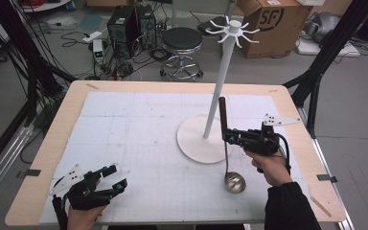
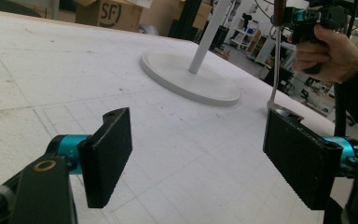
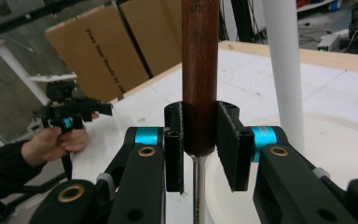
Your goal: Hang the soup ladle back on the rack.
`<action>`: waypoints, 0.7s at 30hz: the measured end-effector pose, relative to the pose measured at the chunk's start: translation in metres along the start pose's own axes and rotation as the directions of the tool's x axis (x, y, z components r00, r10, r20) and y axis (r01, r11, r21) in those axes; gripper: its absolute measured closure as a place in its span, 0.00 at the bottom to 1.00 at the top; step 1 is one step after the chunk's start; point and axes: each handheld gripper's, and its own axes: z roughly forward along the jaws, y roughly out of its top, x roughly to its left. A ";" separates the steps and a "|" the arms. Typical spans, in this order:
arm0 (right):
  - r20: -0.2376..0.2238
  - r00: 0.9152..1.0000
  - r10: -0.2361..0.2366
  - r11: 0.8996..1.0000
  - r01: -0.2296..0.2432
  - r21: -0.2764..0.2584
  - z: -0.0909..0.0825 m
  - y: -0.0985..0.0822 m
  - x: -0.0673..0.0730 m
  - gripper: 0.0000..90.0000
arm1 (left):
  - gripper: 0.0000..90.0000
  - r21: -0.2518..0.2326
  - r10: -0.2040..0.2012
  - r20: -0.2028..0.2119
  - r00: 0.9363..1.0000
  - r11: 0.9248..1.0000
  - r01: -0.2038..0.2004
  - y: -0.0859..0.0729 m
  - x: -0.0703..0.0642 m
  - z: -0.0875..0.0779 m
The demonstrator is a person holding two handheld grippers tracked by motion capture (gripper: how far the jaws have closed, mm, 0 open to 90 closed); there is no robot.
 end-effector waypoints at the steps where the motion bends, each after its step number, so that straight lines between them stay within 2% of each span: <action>1: -0.004 1.000 0.008 1.000 -0.008 -0.008 -0.001 0.001 0.000 0.82 | 0.27 0.000 0.000 0.000 1.000 1.000 0.000 0.000 0.000 0.000; 7: 0.001 1.000 0.019 0.997 -0.019 -0.070 -0.008 0.005 0.000 0.82 | 0.27 -0.003 -0.003 -0.002 1.000 1.000 0.003 0.000 0.000 0.000; 21: 0.024 1.000 0.013 0.996 -0.011 -0.092 -0.012 0.010 0.000 0.82 | 0.27 0.004 0.001 -0.003 1.000 1.000 -0.001 0.000 0.001 0.000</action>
